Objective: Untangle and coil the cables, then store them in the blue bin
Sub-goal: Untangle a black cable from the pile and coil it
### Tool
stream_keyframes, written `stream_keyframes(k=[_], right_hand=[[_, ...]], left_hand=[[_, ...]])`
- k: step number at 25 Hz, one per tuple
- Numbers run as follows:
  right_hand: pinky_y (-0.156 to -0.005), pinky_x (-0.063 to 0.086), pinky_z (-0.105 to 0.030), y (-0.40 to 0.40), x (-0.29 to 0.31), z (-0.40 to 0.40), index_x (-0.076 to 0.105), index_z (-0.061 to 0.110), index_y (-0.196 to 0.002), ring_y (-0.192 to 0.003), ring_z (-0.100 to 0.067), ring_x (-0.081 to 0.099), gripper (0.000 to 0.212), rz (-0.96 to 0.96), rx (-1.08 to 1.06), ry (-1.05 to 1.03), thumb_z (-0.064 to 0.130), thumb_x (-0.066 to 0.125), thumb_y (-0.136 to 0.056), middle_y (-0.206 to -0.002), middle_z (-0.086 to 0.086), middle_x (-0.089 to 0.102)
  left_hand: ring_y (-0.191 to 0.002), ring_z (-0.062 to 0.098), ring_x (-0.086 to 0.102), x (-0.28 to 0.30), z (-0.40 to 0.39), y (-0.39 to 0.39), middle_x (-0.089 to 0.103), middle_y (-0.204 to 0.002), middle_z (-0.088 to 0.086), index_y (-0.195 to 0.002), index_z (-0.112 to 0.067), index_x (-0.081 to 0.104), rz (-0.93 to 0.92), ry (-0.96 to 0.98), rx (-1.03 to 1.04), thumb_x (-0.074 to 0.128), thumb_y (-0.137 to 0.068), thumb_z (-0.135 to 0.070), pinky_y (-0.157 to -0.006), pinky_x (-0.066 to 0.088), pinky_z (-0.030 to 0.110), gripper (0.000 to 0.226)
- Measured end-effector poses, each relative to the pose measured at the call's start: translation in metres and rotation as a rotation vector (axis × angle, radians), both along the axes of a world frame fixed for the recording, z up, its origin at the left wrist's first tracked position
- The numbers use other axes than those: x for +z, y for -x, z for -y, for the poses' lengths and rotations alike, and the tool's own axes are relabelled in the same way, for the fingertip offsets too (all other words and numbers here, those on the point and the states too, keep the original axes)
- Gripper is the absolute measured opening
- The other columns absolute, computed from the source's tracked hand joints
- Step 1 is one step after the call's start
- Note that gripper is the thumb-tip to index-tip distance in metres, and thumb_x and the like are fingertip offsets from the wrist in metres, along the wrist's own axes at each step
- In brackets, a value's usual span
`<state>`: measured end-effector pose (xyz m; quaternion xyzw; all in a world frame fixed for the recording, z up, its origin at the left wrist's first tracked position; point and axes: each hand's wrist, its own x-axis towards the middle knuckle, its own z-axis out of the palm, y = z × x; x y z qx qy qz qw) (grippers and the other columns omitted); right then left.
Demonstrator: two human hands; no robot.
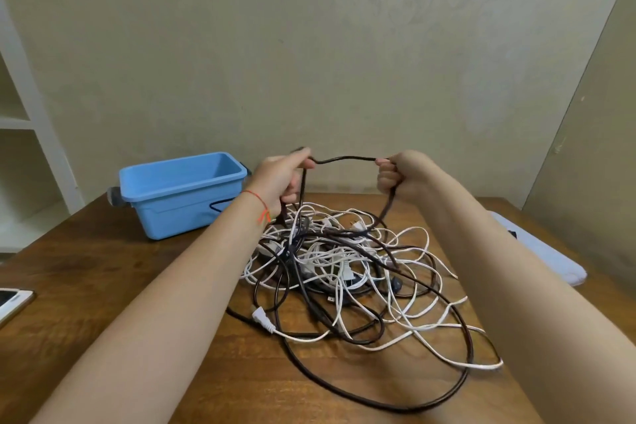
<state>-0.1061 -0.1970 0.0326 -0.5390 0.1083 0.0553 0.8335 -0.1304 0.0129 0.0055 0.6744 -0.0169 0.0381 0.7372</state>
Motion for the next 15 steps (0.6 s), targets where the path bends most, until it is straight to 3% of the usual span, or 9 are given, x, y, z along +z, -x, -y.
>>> stream_keyframes(k=[3, 5, 6, 8, 11, 13, 15], right_hand=[[-0.04, 0.038, -0.024, -0.007, 0.008, -0.01, 0.035, 0.01, -0.076, -0.048, -0.016, 0.027, 0.034, 0.047, -0.195, -0.381, -0.008, 0.013, -0.094, -0.065, -0.005, 0.03], [-0.061, 0.05, -0.036, -0.011, 0.013, -0.017, 0.04, 0.004, -0.082, -0.056, -0.02, 0.039, 0.029, 0.067, -0.215, -0.445, -0.004, 0.018, -0.099, -0.071, -0.009, 0.037], [-0.071, 0.052, -0.039, -0.009, 0.015, -0.02, 0.041, 0.002, -0.085, -0.06, -0.023, 0.045, 0.027, 0.079, -0.19, -0.422, -0.002, 0.021, -0.101, -0.074, -0.011, 0.04], [-0.075, 0.055, -0.039, 0.0, 0.011, -0.021, 0.047, 0.001, -0.088, -0.065, -0.027, 0.055, 0.023, 0.132, -0.087, -0.233, 0.004, 0.031, -0.104, -0.074, -0.013, 0.047], [-0.078, 0.056, -0.033, 0.015, -0.005, -0.025, 0.06, 0.002, -0.093, -0.074, -0.023, 0.064, 0.019, 0.211, 0.169, 0.239, 0.018, 0.054, -0.101, -0.077, -0.012, 0.062], [-0.09, 0.055, -0.043, 0.015, -0.013, -0.029, 0.063, 0.001, -0.095, -0.085, -0.027, 0.065, 0.012, 0.241, 0.153, 0.404, 0.013, 0.063, -0.095, -0.086, -0.015, 0.064], [-0.094, 0.053, -0.043, 0.014, -0.012, -0.032, 0.061, 0.004, -0.086, -0.087, -0.026, 0.063, 0.01, 0.277, 0.034, 0.439, 0.006, 0.059, -0.096, -0.085, -0.013, 0.064]], left_hand=[[-0.04, 0.005, 0.034, 0.002, 0.011, 0.019, 0.05, -0.053, -0.011, -0.091, -0.014, 0.074, 0.052, -0.475, -0.249, 0.07, -0.083, -0.053, -0.042, 0.026, 0.02, 0.04], [-0.052, 0.003, 0.048, -0.003, 0.02, 0.024, 0.058, -0.058, -0.013, -0.084, -0.018, 0.075, 0.056, -0.762, -0.332, 0.077, -0.078, -0.052, -0.053, 0.037, 0.018, 0.034], [-0.053, 0.001, 0.051, -0.005, 0.022, 0.023, 0.06, -0.059, -0.012, -0.084, -0.017, 0.076, 0.068, -0.807, -0.306, 0.078, -0.08, -0.048, -0.054, 0.038, 0.015, 0.031], [-0.043, -0.003, 0.047, -0.007, 0.024, 0.021, 0.06, -0.06, -0.01, -0.09, -0.011, 0.077, 0.067, -0.697, -0.224, 0.074, -0.087, -0.039, -0.045, 0.034, 0.011, 0.028], [-0.036, 0.003, 0.034, -0.001, 0.023, 0.018, 0.059, -0.062, -0.005, -0.09, -0.01, 0.076, 0.006, -0.518, -0.188, 0.07, -0.091, -0.034, -0.037, 0.022, 0.017, 0.025], [-0.037, 0.006, 0.028, 0.003, 0.024, 0.015, 0.055, -0.053, -0.008, -0.086, -0.011, 0.075, 0.002, -0.571, -0.227, 0.071, -0.091, -0.035, -0.038, 0.019, 0.019, 0.025], [-0.036, 0.006, 0.028, 0.005, 0.025, 0.012, 0.049, -0.052, -0.006, -0.084, -0.009, 0.07, 0.003, -0.581, -0.225, 0.069, -0.092, -0.034, -0.038, 0.018, 0.019, 0.026]])
